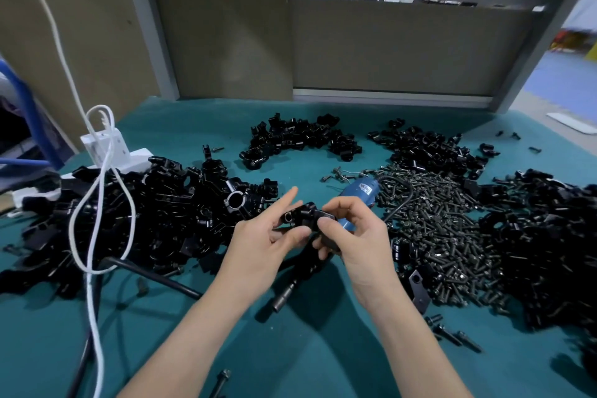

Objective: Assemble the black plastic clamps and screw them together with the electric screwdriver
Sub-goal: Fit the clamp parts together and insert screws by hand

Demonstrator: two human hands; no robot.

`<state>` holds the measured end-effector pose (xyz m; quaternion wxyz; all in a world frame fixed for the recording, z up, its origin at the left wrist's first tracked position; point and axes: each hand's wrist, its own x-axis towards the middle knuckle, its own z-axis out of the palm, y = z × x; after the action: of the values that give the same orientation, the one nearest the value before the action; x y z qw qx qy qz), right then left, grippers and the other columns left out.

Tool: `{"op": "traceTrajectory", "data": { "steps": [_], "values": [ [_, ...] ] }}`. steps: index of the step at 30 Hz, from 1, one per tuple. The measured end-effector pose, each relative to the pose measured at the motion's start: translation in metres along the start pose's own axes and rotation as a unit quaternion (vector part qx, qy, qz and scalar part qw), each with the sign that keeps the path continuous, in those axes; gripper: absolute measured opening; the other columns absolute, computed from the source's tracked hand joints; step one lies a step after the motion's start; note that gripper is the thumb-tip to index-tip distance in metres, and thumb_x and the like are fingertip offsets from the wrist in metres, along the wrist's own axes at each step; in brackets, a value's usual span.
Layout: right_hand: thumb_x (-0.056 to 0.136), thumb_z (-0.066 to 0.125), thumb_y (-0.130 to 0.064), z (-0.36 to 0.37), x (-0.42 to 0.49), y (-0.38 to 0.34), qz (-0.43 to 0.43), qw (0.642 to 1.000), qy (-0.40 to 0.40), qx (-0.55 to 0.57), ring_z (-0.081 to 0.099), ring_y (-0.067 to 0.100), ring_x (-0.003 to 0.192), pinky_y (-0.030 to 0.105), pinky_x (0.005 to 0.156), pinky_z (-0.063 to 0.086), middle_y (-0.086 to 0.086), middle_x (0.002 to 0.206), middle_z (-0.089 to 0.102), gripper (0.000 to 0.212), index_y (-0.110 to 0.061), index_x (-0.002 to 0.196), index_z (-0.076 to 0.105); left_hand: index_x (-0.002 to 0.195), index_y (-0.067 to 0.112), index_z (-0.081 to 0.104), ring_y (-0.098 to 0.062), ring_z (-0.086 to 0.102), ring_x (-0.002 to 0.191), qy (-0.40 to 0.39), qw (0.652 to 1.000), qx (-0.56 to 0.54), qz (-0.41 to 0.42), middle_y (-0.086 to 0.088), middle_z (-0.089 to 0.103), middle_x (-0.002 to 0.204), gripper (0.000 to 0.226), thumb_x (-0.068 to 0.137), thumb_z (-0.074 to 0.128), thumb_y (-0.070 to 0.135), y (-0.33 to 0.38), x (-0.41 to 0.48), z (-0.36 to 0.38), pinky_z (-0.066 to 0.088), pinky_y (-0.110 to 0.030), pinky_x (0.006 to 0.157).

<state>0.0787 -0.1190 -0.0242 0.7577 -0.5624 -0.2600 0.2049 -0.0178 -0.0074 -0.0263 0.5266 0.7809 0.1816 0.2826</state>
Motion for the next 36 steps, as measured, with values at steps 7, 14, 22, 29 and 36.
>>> {"op": "traceTrajectory", "data": {
  "steps": [7,14,22,29,36],
  "values": [
    [0.085,0.065,0.005,-0.001,-0.001,0.001,-0.027,0.998,-0.004,-0.057,0.058,0.017,0.051,0.025,0.045,0.047,-0.007,0.075,0.065,0.019,-0.015,0.085,0.065,0.11,0.029,0.07,-0.002,0.036,0.045,0.039,0.999,0.01,0.017,0.014,0.061,0.059,0.046,0.067,0.082,0.016,0.006,0.001,-0.003,0.037,-0.007,0.055],
    [0.077,0.064,-0.006,0.0,-0.002,-0.001,-0.07,0.993,0.005,-0.095,0.054,0.017,0.056,0.025,0.049,0.045,-0.01,0.077,0.063,0.021,-0.028,0.078,0.064,0.112,0.011,0.071,0.008,0.052,0.056,0.019,0.995,0.051,0.087,0.008,0.061,0.08,0.053,0.062,0.074,0.029,0.014,-0.002,-0.004,0.035,-0.002,0.055],
    [0.074,0.062,-0.013,0.002,-0.002,0.002,-0.092,0.986,-0.002,-0.138,0.06,0.02,0.069,0.042,0.069,0.055,-0.009,0.084,0.064,0.022,-0.034,0.083,0.061,0.119,0.027,0.063,0.003,0.06,0.092,0.015,0.997,0.015,0.07,0.004,0.063,0.104,0.049,0.073,0.076,0.013,0.01,-0.002,-0.004,0.049,-0.008,0.075],
    [0.076,0.068,-0.017,0.002,-0.002,-0.001,-0.099,0.987,-0.001,-0.123,0.062,0.039,0.085,0.058,0.077,0.052,0.006,0.096,0.063,0.018,-0.033,0.082,0.062,0.107,0.025,0.07,-0.009,0.069,0.098,0.001,0.983,-0.179,-0.028,0.01,0.074,0.103,0.027,0.082,0.061,0.021,0.013,-0.002,0.001,0.054,-0.018,0.082],
    [0.074,0.069,-0.018,0.003,-0.003,-0.006,-0.091,0.989,-0.021,-0.113,0.053,0.042,0.075,0.052,0.08,0.05,0.023,0.099,0.055,0.015,-0.03,0.077,0.061,0.097,0.023,0.075,-0.015,0.07,0.091,0.02,0.961,-0.265,-0.072,-0.005,0.075,0.098,0.03,0.068,0.071,0.015,0.011,0.001,-0.002,0.057,-0.023,0.076]
  ]
}}
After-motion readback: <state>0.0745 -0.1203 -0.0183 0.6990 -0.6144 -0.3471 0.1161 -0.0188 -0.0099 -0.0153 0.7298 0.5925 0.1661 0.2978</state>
